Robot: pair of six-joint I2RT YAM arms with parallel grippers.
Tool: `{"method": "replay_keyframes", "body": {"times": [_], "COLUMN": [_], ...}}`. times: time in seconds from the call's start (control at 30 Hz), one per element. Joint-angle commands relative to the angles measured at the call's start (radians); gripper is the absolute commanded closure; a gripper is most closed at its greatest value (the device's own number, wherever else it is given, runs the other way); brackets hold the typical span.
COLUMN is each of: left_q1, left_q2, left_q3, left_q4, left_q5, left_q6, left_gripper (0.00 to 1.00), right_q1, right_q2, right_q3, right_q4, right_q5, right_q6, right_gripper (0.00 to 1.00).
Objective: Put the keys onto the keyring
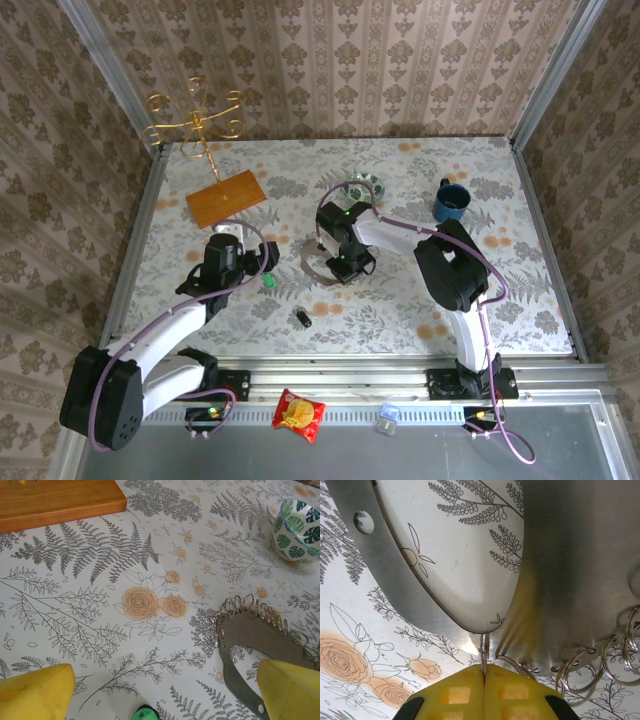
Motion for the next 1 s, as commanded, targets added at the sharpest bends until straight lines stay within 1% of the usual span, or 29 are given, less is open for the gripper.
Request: {"method": "replay_keyframes", "body": {"times": [0.0, 0.07, 0.17, 0.2, 0.27, 0.33, 0.43, 0.53, 0.6, 0.73, 0.9, 0.97], "left_q1": [-0.005, -0.009, -0.018, -0.044, -0.061, -0.068, -0.078, -0.082, -0.085, -0.087, -0.087, -0.088], "left_q2": [-0.028, -0.028, -0.018, -0.012, 0.004, 0.029, 0.079, 0.130, 0.146, 0.151, 0.196, 0.209], "left_q3": [0.042, 0.064, 0.108, 0.128, 0.171, 0.221, 0.299, 0.366, 0.392, 0.390, 0.353, 0.331], "left_q4": [-0.001, 0.014, 0.039, 0.040, 0.029, 0.008, -0.036, -0.079, -0.086, -0.013, 0.028, 0.073], "left_q5": [0.035, 0.090, 0.166, 0.188, 0.242, 0.340, 0.444, 0.552, 0.604, 0.662, 0.838, 0.910], "left_q6": [0.079, 0.152, 0.313, 0.380, 0.506, 0.642, 0.793, 0.915, 0.974, 0.992, 0.987, 0.967], "left_gripper": [0.07, 0.09, 0.15, 0.17, 0.20, 0.25, 0.32, 0.40, 0.45, 0.51, 0.54, 0.57], "right_q1": [0.006, 0.007, 0.006, 0.006, 0.003, 0.000, -0.013, -0.014, -0.015, -0.016, -0.025, -0.037], "right_q2": [-0.111, -0.172, -0.276, -0.308, -0.359, -0.403, -0.452, -0.501, -0.534, -0.593, -0.649, -0.700], "right_q3": [-0.032, -0.057, -0.105, -0.116, -0.125, -0.132, -0.130, -0.125, -0.139, -0.172, -0.273, -0.308], "right_q4": [0.010, 0.029, 0.078, 0.090, 0.098, 0.109, 0.119, 0.115, 0.127, 0.164, 0.287, 0.335], "right_q5": [0.017, 0.033, 0.044, 0.041, 0.020, 0.003, -0.043, -0.099, -0.115, -0.119, -0.201, -0.247], "right_q6": [-0.037, -0.065, -0.117, -0.139, -0.206, -0.287, -0.382, -0.471, -0.499, -0.495, -0.475, -0.466], "right_gripper": [1.00, 1.00, 1.00, 1.00, 1.00, 1.00, 1.00, 1.00, 1.00, 1.00, 1.00, 1.00]}}
